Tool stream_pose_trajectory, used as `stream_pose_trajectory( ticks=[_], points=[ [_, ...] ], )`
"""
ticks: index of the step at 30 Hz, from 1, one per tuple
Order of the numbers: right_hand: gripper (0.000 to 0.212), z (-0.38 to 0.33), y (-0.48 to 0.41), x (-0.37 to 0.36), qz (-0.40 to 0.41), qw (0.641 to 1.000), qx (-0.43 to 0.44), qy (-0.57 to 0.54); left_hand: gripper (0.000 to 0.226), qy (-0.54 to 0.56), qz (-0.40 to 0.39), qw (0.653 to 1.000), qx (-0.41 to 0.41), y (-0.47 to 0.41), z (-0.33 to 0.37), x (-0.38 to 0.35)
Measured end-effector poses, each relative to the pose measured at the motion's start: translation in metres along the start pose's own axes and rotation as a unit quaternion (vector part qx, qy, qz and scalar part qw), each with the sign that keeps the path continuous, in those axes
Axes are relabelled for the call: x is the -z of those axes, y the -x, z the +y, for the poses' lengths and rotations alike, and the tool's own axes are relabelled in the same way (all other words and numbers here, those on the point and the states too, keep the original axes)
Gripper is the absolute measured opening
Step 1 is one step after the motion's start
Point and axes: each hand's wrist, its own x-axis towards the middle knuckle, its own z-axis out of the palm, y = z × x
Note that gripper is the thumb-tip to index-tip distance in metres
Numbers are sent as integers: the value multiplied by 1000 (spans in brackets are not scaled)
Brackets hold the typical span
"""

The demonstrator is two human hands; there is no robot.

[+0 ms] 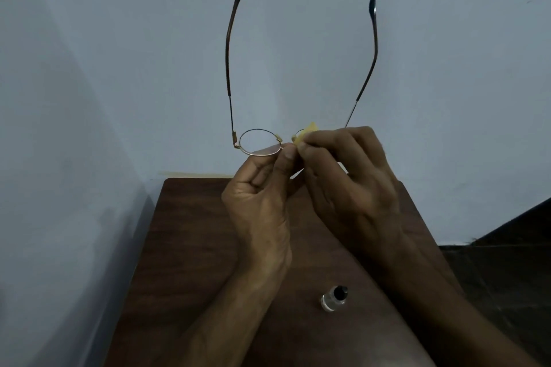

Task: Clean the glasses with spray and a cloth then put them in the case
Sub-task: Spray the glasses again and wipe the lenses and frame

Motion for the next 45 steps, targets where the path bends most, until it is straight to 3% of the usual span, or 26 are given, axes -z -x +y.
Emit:
stream_pose_trajectory(
  ticks=[6, 12, 23, 26, 30, 34, 38, 42, 45],
  points=[
    [12, -3, 6, 2, -59, 993, -85, -51, 15, -14, 39, 999, -4, -1, -12, 6],
    [2, -11, 9, -2, -95, 987, -128, -24, 10, -12, 44, 999, 7, 3, -18, 12],
    [19, -13, 15, -13, -115, 982, -152, 14, 23, -33, 61, 998, 3, 7, -30, 25],
    [19, -20, 24, -13, -127, 980, -153, -25, 19, -54, 51, 997, -23, 3, -32, 34],
    [20, -15, 23, -18, -128, 975, -182, 11, 12, -81, 39, 994, -55, 4, -31, 37],
    [12, -27, 27, -16, -131, 970, -197, -63, 13, -106, 49, 991, -61, 4, -30, 46],
    [17, -23, 24, -20, -117, 974, -193, -2, 13, -140, 29, 986, -80, 4, -29, 48],
    [14, -30, 30, -20, -119, 967, -210, -78, 7, -184, 18, 978, -99, 6, -26, 53],
    [20, -25, 34, -20, -116, 972, -204, -27, 7, -194, 24, 976, -101, 4, -26, 59]
  ],
)
